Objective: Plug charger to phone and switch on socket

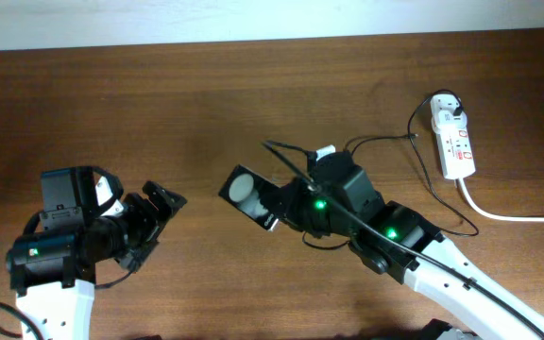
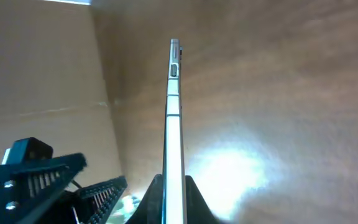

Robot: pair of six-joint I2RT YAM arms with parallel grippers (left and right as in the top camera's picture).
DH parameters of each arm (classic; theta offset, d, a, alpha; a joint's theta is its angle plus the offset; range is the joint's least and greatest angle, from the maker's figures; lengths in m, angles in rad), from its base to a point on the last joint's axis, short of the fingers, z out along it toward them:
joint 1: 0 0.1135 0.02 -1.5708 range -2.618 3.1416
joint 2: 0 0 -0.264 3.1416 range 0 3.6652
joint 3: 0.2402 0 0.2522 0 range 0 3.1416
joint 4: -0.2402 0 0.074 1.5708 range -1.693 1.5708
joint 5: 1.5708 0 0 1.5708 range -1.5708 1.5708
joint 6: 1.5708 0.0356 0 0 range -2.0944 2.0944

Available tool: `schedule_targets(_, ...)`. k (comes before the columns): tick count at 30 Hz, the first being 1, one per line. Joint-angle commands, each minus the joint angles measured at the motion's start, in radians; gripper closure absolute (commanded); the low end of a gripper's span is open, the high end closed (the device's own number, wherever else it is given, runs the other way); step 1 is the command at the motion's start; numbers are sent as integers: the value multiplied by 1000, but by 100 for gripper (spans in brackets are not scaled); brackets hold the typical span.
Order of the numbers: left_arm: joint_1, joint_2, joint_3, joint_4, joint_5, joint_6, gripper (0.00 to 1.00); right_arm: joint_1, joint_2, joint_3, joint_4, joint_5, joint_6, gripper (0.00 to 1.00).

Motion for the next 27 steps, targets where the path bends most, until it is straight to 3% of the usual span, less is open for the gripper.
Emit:
schedule_targets(1, 4, 3, -2, -2, 103, -152, 1, -6, -18, 8, -12, -51, 61, 96)
schedule_targets(5, -47, 3, -2, 18, 109, -187, 1, -6, -17, 7, -22, -53, 61, 96)
schedule_targets(8, -153, 13, -2, 159, 110, -184, 1, -6, 6, 2, -13, -42, 60, 96)
schedule_targets(15, -194, 177, -2, 191, 125, -189, 1, -11, 46, -32, 222, -29, 74, 96)
schedule_targets(19, -195, 199, -2, 216, 174, -435, 1, -9, 100, -32, 227, -99, 333, 96)
schedule_targets(24, -195, 199, -2, 259, 206, -508, 0, -9, 111, -32, 298, -200, 499, 96)
schedule_targets(27, -195, 199, -2, 259, 252, -601, 21, -9, 111, -32, 306, -256, 576, 96)
